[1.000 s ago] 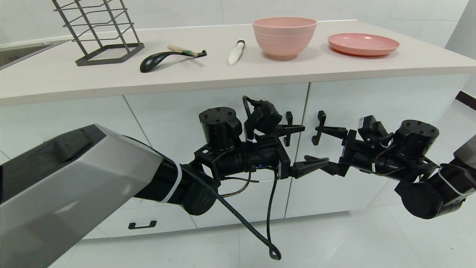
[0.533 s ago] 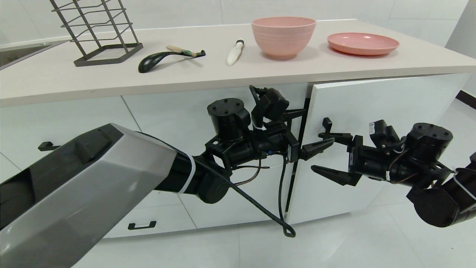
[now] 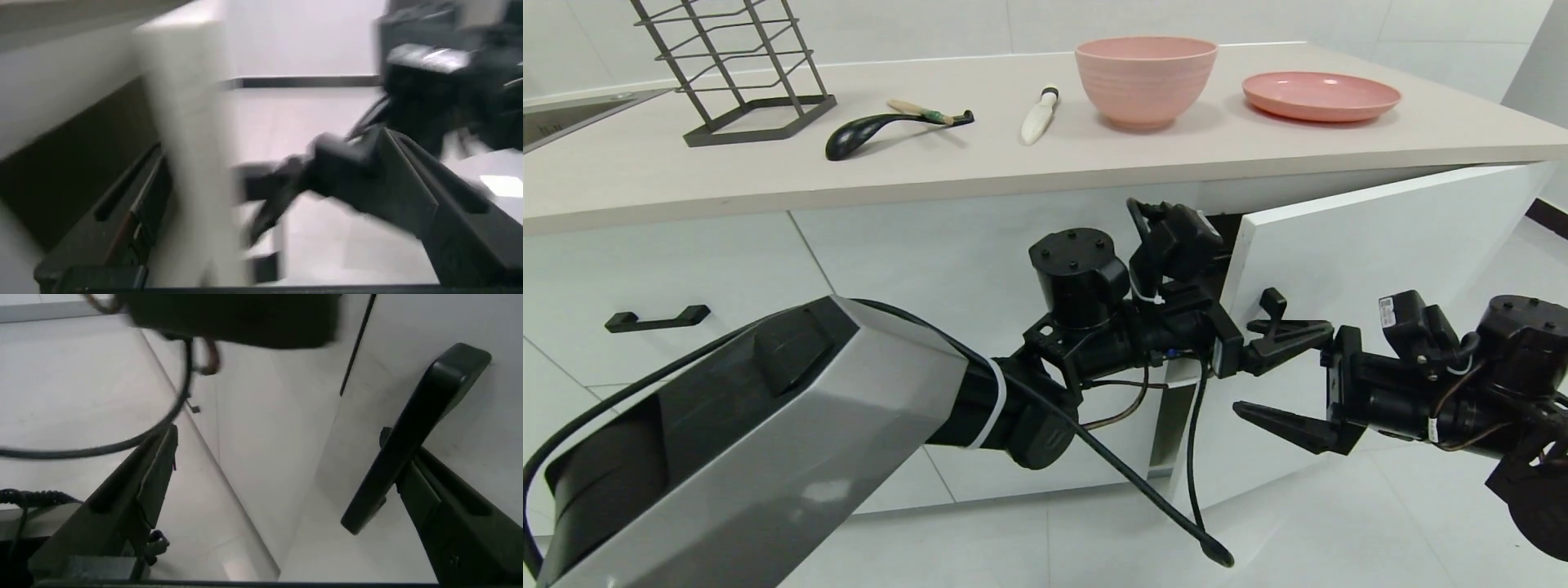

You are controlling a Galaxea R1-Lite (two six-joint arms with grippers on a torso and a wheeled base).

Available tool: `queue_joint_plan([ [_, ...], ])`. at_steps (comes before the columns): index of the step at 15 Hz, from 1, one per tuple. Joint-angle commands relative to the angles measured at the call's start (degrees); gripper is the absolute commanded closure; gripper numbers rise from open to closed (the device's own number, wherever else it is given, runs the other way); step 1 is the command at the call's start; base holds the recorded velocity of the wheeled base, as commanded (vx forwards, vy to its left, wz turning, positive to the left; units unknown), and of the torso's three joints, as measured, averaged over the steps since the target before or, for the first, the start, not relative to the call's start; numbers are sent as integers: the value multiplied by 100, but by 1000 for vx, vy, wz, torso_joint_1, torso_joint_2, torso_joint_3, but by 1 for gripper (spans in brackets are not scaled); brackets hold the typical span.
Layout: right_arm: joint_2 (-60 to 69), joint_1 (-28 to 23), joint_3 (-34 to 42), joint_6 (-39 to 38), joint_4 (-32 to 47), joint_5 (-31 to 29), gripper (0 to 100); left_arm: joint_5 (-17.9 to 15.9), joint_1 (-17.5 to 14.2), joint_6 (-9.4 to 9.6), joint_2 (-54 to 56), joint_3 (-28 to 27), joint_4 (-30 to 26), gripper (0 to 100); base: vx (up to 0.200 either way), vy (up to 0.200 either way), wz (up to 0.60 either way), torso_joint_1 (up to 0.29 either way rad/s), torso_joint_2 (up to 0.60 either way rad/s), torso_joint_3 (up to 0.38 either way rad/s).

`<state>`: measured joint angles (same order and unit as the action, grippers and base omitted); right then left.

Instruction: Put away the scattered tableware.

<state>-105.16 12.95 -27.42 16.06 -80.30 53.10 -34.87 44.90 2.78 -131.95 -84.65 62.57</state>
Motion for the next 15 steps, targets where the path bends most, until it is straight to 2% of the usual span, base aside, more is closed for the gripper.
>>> queue_joint_plan([
  [1, -49, -337, 114, -6, 6, -292, 0, -64, 124, -129, 29, 19, 141, 0, 0, 0, 0, 0, 0, 0],
  [3, -269, -838, 105, 29, 6, -309, 0, -55, 151, -269, 29, 36, 194, 0, 0, 0, 0, 0, 0, 0],
  [5, -304, -1128, 105, 29, 6, -309, 0, -55, 168, -269, -24, 36, 194, 0, 0, 0, 0, 0, 0, 0],
  [9, -58, -1216, 316, 29, 14, -380, 0, -55, 212, -313, -59, -16, 53, 0, 0, 0, 0, 0, 0, 0],
  [11, 619, -1128, 852, 29, 23, -511, 0, -55, 221, -410, 99, -8, -211, 0, 0, 0, 0, 0, 0, 0],
  [12, 1129, -1163, 1168, 29, 32, -573, 0, -55, 239, -410, 108, -43, -439, 0, 0, 0, 0, 0, 0, 0],
  [15, 2271, -1180, 1915, 29, 129, -740, 0, -55, 256, -410, 152, -69, -676, 0, 0, 0, 0, 0, 0, 0],
])
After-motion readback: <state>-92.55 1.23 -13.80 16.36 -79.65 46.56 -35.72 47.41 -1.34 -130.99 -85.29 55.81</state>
